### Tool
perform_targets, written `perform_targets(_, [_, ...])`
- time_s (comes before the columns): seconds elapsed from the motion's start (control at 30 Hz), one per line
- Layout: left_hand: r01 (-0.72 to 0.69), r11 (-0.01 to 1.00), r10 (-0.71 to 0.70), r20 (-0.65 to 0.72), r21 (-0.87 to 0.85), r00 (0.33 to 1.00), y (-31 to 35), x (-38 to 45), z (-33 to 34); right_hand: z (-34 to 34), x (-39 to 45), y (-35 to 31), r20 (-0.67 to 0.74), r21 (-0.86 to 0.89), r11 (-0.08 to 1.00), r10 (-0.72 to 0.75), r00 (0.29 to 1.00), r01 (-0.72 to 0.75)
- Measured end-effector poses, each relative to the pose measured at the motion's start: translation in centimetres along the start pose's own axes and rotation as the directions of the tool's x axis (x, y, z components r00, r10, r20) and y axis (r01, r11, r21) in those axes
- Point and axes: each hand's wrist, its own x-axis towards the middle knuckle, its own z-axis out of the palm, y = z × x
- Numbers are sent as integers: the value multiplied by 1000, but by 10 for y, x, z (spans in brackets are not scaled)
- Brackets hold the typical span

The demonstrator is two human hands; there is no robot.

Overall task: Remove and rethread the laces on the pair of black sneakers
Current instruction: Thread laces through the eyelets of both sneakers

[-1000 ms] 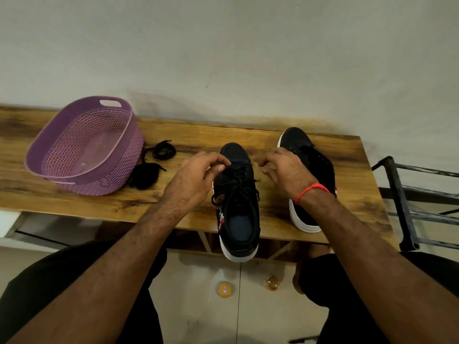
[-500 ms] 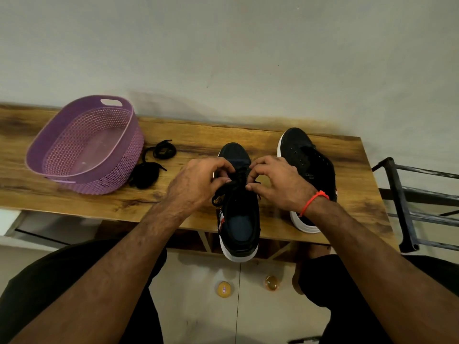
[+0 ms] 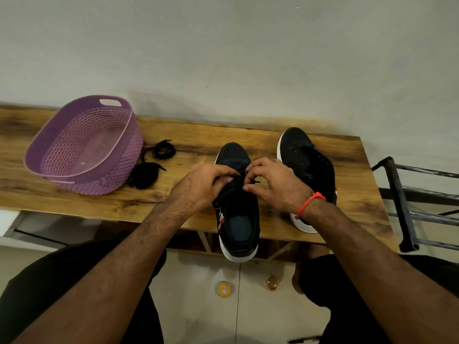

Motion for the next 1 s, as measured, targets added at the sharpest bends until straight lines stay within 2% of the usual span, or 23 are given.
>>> perform_targets(0.3, [-12, 986, 32, -116, 164, 993, -2, 2, -1, -2, 0, 2, 7, -90, 995, -39, 999, 39])
perform_targets(0.6, [35, 935, 0, -99, 353, 995, 3, -2, -8, -9, -2, 3, 19, -117, 992, -52, 998, 54])
perform_targets(0.77, [111, 886, -67, -113, 451, 991, 4, -5, -11, -15, -5, 4, 82, -228, 972, -43, 996, 60])
perform_targets(0.9, [108, 882, -79, -82, 458, 993, 3, -5, -6, -15, -6, 5, 167, -287, 957, 1, 986, 47])
perform_targets(1.0, [80, 955, -60, -79, 285, 995, -3, -3, -6, -12, -7, 7, 129, -215, 977, 44, 991, -15])
